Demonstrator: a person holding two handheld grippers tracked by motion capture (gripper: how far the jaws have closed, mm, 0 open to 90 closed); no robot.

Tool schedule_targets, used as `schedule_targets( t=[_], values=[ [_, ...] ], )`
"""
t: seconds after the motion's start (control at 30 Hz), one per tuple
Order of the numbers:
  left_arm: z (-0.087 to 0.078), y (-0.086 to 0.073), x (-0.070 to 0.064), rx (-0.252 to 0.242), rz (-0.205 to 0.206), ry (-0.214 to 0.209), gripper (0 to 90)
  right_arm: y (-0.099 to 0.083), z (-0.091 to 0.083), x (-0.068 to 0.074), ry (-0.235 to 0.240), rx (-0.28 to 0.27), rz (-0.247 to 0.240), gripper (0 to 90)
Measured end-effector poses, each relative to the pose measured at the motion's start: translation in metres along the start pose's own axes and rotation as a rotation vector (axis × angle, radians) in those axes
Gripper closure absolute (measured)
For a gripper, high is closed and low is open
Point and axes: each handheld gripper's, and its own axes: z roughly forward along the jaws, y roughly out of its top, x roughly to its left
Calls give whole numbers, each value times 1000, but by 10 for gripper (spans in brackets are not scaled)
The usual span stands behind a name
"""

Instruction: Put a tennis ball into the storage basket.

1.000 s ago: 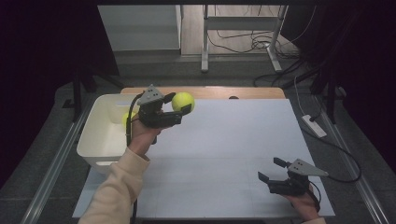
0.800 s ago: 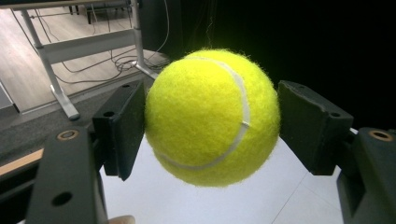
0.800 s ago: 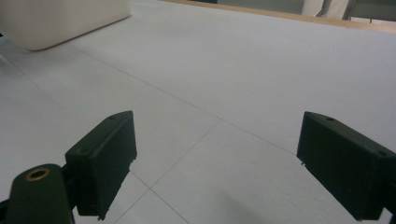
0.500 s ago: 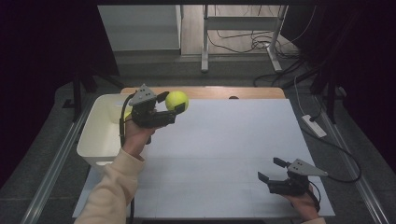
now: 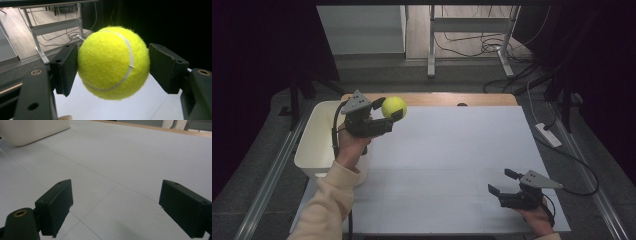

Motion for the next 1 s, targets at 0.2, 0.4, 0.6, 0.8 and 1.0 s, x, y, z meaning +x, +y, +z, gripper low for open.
schedule_targets(
  t=[0.2,0.4,0.6,0.8,1.0],
  values=[
    [-5,-1,4,-3,-5,18,277,0,0,0,1,0,1,117],
    [-12,-2,10,-4,-11,42,277,0,0,0,1,-1,0,117],
    [-17,-3,15,-3,-15,60,277,0,0,0,0,-2,1,117],
    [-23,-5,21,-1,-23,79,277,0,0,0,0,-4,3,117],
    [-27,-7,26,0,-29,99,278,0,0,0,-3,-1,5,117]
  ],
)
